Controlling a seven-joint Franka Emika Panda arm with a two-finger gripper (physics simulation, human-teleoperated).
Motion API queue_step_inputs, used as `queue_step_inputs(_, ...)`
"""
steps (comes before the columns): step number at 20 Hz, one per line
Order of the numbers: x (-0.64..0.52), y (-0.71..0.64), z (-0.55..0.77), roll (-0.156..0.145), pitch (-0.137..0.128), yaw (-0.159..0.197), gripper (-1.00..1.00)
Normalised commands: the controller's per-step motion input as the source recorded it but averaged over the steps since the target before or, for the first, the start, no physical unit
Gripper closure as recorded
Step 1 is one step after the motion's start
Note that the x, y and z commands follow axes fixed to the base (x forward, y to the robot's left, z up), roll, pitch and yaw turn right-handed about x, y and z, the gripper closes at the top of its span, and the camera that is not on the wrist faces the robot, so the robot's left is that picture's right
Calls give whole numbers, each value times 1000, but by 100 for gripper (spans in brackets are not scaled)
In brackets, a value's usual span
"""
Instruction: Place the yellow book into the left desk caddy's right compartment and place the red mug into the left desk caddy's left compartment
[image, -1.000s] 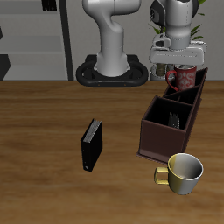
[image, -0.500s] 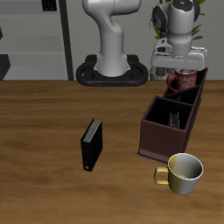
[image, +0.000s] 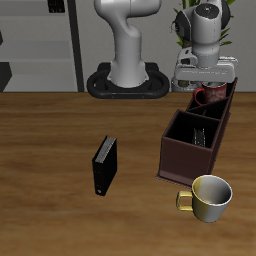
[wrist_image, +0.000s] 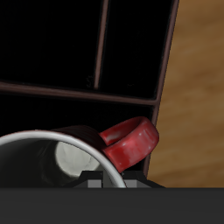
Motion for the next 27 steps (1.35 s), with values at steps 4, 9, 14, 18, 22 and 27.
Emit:
queue_step_inputs(4,4,52,-22,18,-6,13,100)
queue_step_inputs(9,27,110,-150,20,39,19,100)
queue_step_inputs(14,147,22,-77,15,51,0,100)
queue_step_inputs(18,55,89,-142,82,104,1,-100)
queue_step_inputs(22,9,12,-7,5,35,-14,-100)
queue_step_inputs(27,-9,-41,55,2,8,-23,-100)
